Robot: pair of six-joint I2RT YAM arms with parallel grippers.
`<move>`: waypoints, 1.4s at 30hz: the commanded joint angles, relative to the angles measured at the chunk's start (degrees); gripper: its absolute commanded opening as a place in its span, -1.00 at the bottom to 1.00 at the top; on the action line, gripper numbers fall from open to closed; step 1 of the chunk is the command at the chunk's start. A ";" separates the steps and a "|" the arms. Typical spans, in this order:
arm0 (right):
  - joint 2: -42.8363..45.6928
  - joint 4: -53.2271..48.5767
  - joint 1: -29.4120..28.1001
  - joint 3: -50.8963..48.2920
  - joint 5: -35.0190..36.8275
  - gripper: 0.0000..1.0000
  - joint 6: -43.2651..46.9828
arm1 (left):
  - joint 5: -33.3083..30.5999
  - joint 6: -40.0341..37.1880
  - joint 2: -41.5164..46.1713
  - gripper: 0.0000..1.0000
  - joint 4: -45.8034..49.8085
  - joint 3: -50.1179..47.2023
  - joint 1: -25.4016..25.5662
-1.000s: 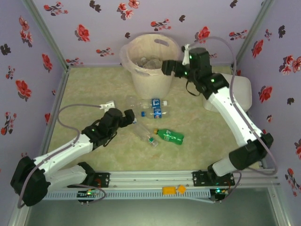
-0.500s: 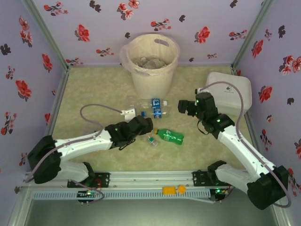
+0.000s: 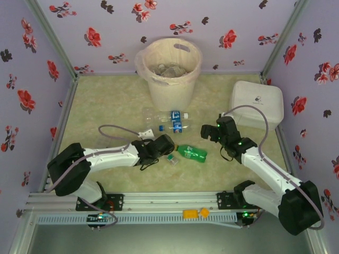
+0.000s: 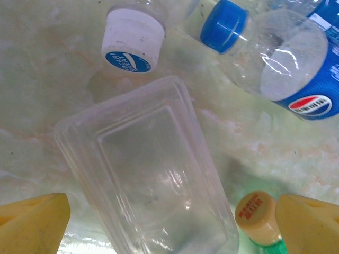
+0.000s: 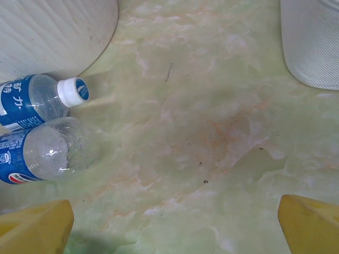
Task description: Put the plastic bottles in the bin
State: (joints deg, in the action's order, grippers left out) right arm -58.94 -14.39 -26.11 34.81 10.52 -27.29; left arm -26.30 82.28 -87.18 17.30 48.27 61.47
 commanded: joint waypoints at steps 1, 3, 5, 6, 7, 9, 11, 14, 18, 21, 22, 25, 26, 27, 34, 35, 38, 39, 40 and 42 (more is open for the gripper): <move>-0.63 2.49 0.44 0.49 0.27 0.99 -0.53 | 0.62 2.28 -2.23 1.00 -1.16 -0.33 -1.59; -1.19 1.86 0.44 1.17 0.30 0.99 -0.85 | 1.80 2.34 -2.92 1.00 -1.28 -0.93 -2.77; -1.34 2.12 0.43 1.15 0.47 0.99 -1.35 | 2.52 2.37 -3.14 1.00 -2.49 -2.09 -3.75; -1.35 2.67 0.44 0.84 0.17 0.99 -1.42 | 2.81 2.46 -3.23 0.99 -3.39 -2.76 -4.26; -1.36 3.07 0.44 0.56 -0.08 0.99 -1.50 | 3.07 2.45 -3.33 0.96 -4.23 -3.33 -4.65; -1.47 3.95 0.44 0.35 -0.62 0.99 -1.69 | 3.12 2.31 -3.35 0.88 -5.69 -4.14 -5.34; -1.87 4.52 0.43 0.46 -1.58 0.99 -1.33 | 3.03 1.86 -3.18 0.78 -6.37 -4.58 -5.90; -3.00 5.03 0.44 1.20 -2.92 0.99 -0.66 | 2.84 1.31 -2.67 0.56 -7.00 -5.44 -6.86; -4.41 6.30 0.44 1.67 -3.98 0.99 -0.48 | 2.06 1.54 -0.73 0.30 -8.15 -7.59 -7.67; -5.03 7.98 0.44 1.68 -5.77 0.99 -0.55 | 0.23 1.69 2.11 0.19 -8.34 -9.44 -8.12; -5.26 8.53 0.44 1.63 -6.63 0.99 -0.55 | -0.73 1.73 3.54 0.15 -8.29 -9.91 -8.21; -5.53 10.86 0.38 0.92 -8.62 0.99 -0.99 | -4.83 -0.24 9.76 0.03 -7.90 -12.04 -8.82; -5.40 11.94 0.35 0.43 -8.77 0.99 -1.34 | -6.65 -1.55 12.57 0.00 -7.41 -12.67 -9.36; -5.31 12.87 0.36 -0.03 -8.84 0.99 -1.67 | -7.95 -3.12 15.17 -0.04 -7.02 -13.01 -9.87; -6.07 15.80 0.28 -0.35 -10.88 0.99 -1.89 | -11.13 -22.36 33.21 -0.40 -7.75 -12.64 -18.71; -6.46 16.02 0.27 -0.19 -11.43 0.99 -1.85 | -11.11 -25.90 34.74 -0.44 -8.44 -11.79 -20.07; -7.46 16.75 0.27 0.43 -13.58 0.99 -2.14 | -10.29 -35.19 35.99 -0.61 -9.88 -6.91 -23.20; -7.80 16.77 0.27 0.78 -14.13 0.99 -2.22 | -9.51 -37.93 35.44 -0.64 -10.49 -5.02 -24.06; -8.15 16.88 0.27 1.01 -14.67 0.99 -2.55 | -8.43 -40.58 34.56 -0.67 -10.90 -2.67 -24.80; -8.87 17.15 0.19 1.32 -15.69 0.99 -2.88 | -5.87 -44.85 32.11 -0.73 -12.49 1.98 -26.13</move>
State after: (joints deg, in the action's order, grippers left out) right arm -67.07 0.71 -26.13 34.76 -2.55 -29.04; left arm -33.85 49.52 -53.28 8.75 44.51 36.82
